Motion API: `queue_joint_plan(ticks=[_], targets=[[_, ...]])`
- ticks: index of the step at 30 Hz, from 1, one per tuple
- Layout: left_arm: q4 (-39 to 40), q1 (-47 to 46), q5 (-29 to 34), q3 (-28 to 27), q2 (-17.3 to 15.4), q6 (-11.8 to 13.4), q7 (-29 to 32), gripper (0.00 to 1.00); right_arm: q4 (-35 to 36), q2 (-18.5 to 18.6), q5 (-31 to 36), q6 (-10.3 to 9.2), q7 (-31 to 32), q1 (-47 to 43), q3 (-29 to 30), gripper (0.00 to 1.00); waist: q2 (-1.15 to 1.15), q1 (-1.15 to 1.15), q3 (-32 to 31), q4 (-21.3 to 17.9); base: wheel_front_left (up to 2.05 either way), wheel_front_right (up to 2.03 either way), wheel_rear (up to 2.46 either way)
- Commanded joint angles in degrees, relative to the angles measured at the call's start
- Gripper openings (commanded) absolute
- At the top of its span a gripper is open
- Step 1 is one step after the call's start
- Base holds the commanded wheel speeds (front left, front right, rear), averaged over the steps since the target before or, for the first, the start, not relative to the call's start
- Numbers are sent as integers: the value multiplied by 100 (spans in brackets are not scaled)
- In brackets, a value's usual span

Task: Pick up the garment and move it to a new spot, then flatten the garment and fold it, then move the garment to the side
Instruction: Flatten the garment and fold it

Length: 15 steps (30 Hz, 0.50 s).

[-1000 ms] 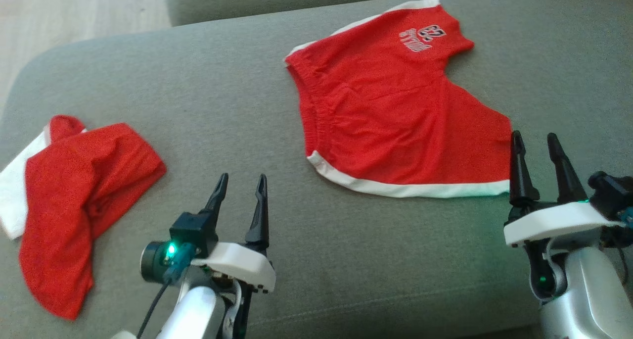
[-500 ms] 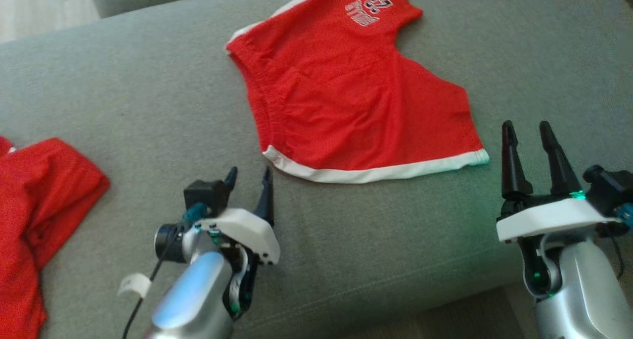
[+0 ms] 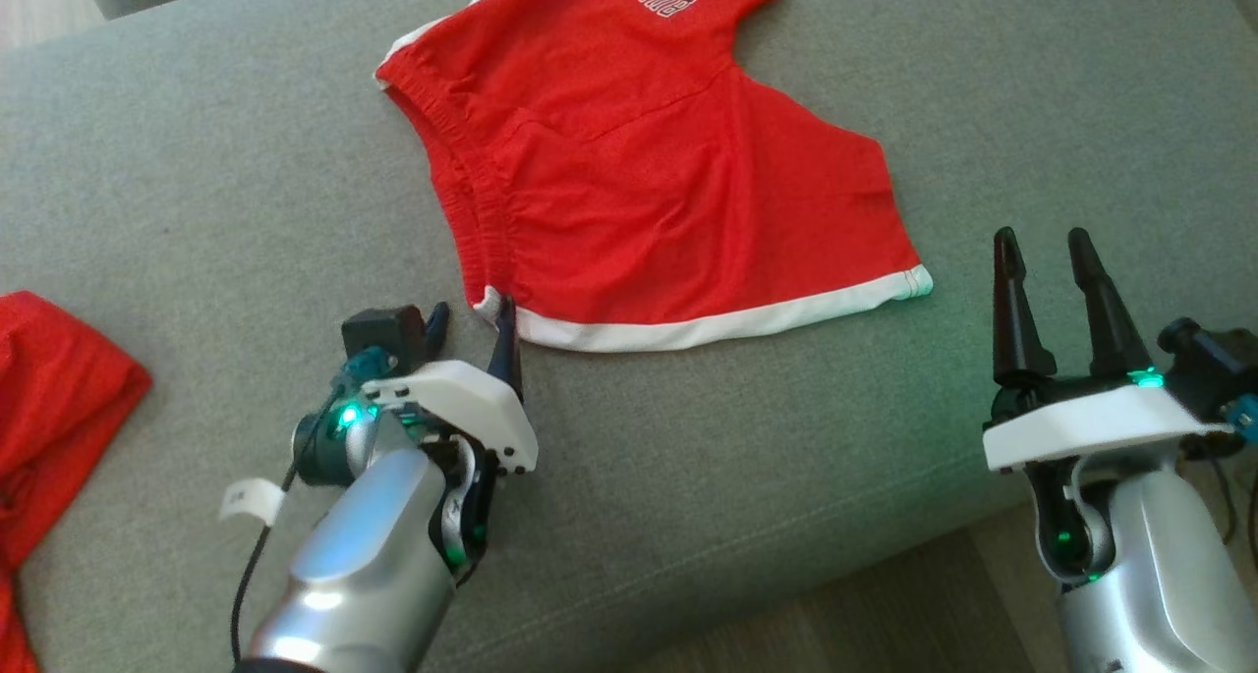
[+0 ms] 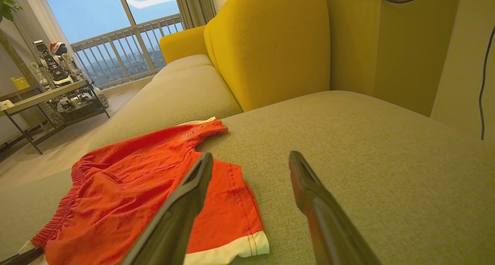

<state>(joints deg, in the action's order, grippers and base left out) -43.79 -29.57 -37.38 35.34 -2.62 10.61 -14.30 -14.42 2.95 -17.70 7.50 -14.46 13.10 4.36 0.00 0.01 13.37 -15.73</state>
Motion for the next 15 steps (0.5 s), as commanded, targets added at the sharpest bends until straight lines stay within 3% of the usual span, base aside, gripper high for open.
queue_joint_plan(ticks=[1, 2, 3, 10, 15], targets=[[39, -288, -112, -83, -26, -38, -70, 98, 216, -7, -30, -1, -53, 190, -156, 100, 0, -1, 36, -28, 0, 0, 0], [-6, -320, -205, -57, -26, -95, -70, 43, 207, -7, -34, -1, -53, 200, -167, 100, 0, -1, 47, -33, 0, 0, 0], [-42, -348, -292, -25, -26, -151, -70, 0, 184, -7, -40, -1, -53, 210, -178, 100, 0, -1, 57, -34, 0, 0, 0], [44, -444, -474, -29, -26, -220, -70, 0, -282, -7, -325, -1, -53, 269, -135, 100, 0, -1, 86, 189, 0, 0, 0], [458, -201, -157, -95, -26, -251, -70, 0, -1204, -7, -990, -1, -53, 405, -147, 100, 0, -1, 42, 545, 0, 0, 0]])
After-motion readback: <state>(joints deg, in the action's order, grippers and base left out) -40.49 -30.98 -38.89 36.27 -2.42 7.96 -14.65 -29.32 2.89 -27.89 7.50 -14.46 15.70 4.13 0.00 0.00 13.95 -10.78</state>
